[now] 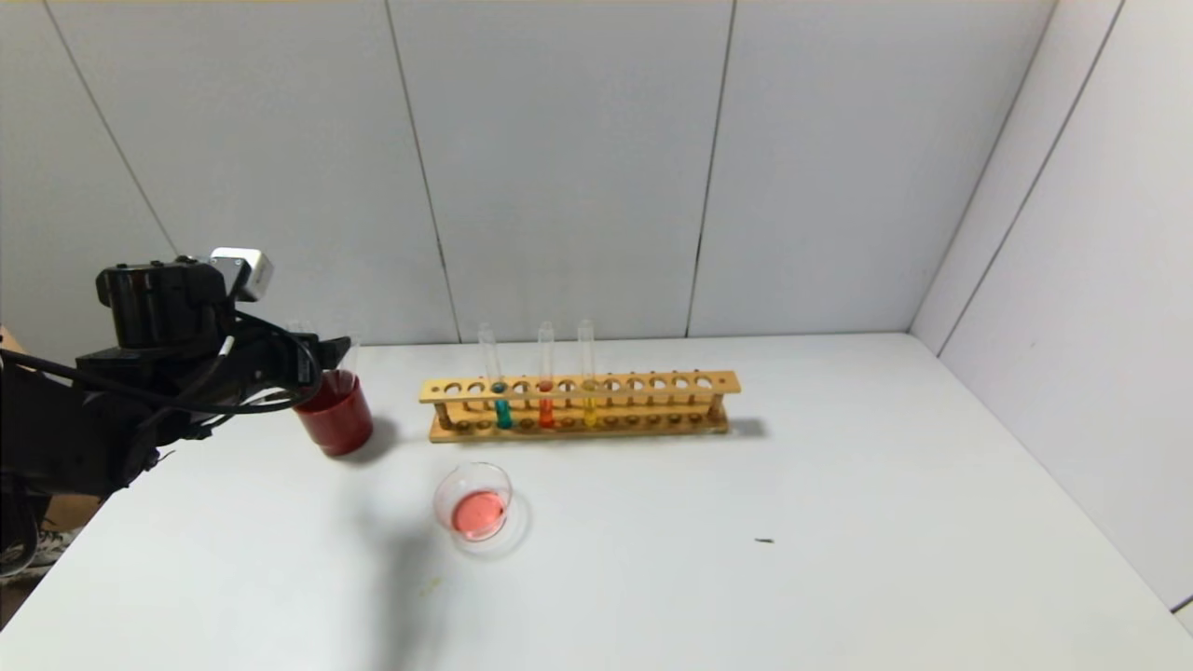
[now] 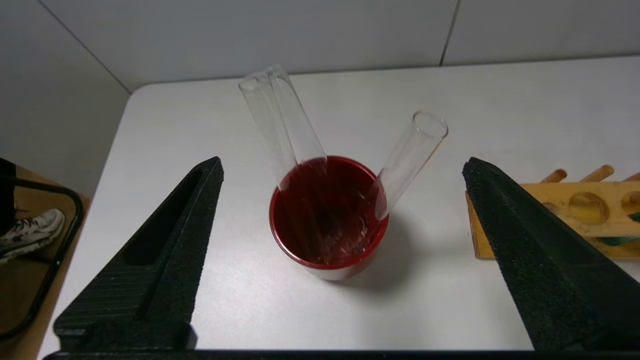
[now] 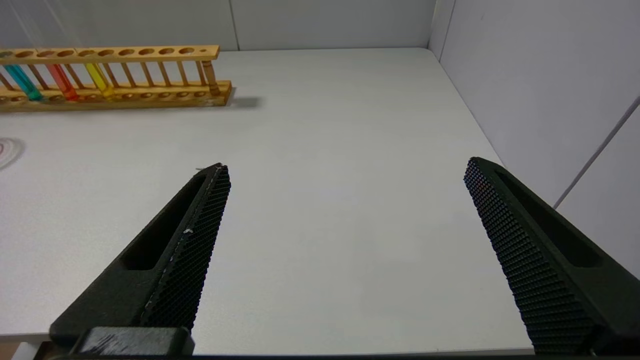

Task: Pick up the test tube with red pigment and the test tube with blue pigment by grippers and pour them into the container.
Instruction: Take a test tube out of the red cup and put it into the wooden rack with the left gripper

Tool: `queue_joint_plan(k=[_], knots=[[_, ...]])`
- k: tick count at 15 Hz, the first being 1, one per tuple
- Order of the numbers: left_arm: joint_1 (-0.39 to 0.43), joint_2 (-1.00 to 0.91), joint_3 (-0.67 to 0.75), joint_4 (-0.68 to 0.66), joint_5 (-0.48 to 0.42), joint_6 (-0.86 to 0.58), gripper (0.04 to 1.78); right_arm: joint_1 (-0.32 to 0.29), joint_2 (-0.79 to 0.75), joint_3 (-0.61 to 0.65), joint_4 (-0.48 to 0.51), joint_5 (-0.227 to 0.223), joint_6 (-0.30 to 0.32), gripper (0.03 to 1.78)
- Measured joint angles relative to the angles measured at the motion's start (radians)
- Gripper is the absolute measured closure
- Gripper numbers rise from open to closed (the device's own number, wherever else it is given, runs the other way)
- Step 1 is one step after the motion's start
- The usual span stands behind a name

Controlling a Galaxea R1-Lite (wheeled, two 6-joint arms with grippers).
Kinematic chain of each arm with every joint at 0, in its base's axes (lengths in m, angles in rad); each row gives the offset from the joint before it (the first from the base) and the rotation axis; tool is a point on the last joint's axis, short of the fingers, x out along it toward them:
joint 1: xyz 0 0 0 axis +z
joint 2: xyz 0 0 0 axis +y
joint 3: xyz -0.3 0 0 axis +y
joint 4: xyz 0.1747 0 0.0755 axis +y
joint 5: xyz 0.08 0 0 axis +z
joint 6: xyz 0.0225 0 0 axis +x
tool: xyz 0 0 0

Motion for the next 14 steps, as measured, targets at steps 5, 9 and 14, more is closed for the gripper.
queue_joint_plan(k=[5,9,14], knots=[[0.002,-0.097,-0.029,0.034,-0.001,0.006,0.07,0.0,0.0,0.0,0.0,0.0,0.0,0.1],[-0.027,-0.198,-0.028,0.087,0.001,0.006,0.07,0.0,0.0,0.0,0.0,0.0,0.0,0.1],[-0.136,-0.359,0.061,0.124,0.023,0.0,0.07,0.0,0.0,0.0,0.0,0.0,0.0,0.1]])
